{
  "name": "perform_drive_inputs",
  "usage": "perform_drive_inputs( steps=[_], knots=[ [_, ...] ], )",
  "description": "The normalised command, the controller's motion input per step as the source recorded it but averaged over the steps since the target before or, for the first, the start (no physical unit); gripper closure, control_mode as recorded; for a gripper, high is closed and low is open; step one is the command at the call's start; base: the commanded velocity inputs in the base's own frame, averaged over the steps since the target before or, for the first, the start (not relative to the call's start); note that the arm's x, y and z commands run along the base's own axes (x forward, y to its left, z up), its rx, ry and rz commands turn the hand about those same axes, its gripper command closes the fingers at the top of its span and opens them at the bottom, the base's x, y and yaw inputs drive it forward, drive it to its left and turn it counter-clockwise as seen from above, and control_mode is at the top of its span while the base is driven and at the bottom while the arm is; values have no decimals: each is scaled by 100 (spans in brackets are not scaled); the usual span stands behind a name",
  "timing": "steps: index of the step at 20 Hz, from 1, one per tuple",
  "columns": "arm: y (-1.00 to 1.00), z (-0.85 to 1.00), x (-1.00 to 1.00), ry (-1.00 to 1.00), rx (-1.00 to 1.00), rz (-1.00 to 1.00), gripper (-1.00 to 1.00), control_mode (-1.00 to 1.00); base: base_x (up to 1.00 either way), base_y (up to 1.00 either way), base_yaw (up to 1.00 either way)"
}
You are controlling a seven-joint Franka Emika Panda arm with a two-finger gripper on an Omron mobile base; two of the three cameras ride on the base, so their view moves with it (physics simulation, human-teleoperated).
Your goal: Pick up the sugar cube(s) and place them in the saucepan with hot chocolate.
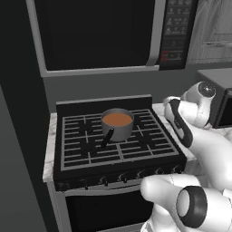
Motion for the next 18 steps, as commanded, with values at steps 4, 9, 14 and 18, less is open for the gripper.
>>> perform_drive_inputs(
  steps=[4, 9, 14, 18],
  knots=[
    [-55, -4, 0, 25, 0, -25, -100, -100, 0, 0, 0],
    [-47, -28, 0, 21, 0, -22, -100, -100, 0, 0, 0],
    [-18, -37, 0, 16, 0, -13, -100, -100, 0, 0, 0],
    [-10, -42, 0, 1, 9, -2, -100, -100, 0, 0, 0]
  ],
)
